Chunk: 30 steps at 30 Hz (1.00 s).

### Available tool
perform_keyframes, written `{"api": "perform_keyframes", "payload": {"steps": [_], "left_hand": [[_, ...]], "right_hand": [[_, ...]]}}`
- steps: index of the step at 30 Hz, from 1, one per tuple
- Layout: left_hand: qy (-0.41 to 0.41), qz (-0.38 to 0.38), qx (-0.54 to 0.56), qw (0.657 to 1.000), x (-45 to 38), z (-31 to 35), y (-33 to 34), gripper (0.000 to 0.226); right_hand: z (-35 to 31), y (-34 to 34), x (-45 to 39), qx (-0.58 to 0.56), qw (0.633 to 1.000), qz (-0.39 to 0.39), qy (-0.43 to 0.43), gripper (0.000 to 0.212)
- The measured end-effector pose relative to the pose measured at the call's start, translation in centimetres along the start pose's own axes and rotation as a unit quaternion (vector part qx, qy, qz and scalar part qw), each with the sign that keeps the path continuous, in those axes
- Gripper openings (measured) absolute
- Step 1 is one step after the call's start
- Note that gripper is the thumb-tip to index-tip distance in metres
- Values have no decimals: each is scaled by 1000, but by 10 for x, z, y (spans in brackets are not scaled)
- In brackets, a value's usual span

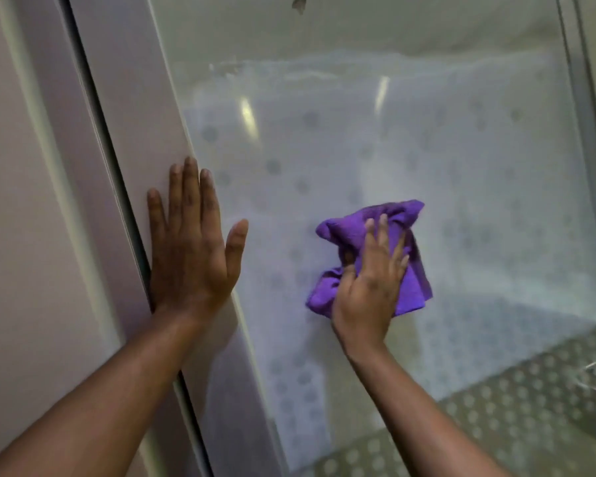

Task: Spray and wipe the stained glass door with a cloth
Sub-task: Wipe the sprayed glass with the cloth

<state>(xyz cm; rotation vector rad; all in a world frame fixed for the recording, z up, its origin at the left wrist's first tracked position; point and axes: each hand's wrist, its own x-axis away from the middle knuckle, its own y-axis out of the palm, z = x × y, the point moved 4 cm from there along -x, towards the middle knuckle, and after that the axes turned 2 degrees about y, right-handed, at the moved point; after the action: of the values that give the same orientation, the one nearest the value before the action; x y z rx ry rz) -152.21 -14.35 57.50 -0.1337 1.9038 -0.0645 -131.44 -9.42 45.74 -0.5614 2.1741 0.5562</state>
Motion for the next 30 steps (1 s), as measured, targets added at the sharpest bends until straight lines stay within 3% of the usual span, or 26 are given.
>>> {"api": "perform_keyframes", "payload": {"steps": [2,5,7,9,11,13,15,18,23,30], "left_hand": [[6,-22,1,1000,6,4,-1,81],[59,-62,0,996,37,12,1,84],[71,-73,-4,995,54,12,3,86],[52,-72,-11,996,58,9,5,87],[37,-65,-16,997,56,10,8,87],[31,-54,-17,998,56,12,9,87],[24,-46,-12,999,59,12,9,86],[12,-44,-1,999,61,10,10,86],[-3,-35,4,999,62,9,8,86],[-23,-14,20,999,63,10,2,79]], "right_hand": [[-25,9,39,2,989,-92,-116,74],[-8,-2,66,2,920,-226,-319,67],[29,-17,58,16,897,-254,-361,62],[75,-35,45,17,938,-210,-275,62],[115,-55,45,-9,986,-129,-107,68],[134,-63,70,-26,998,-53,29,77],[129,-57,108,-8,996,-15,82,81],[101,-40,175,-3,997,-58,45,79],[67,-20,247,65,975,-152,-148,78],[-5,17,182,87,967,-166,-170,83]]}}
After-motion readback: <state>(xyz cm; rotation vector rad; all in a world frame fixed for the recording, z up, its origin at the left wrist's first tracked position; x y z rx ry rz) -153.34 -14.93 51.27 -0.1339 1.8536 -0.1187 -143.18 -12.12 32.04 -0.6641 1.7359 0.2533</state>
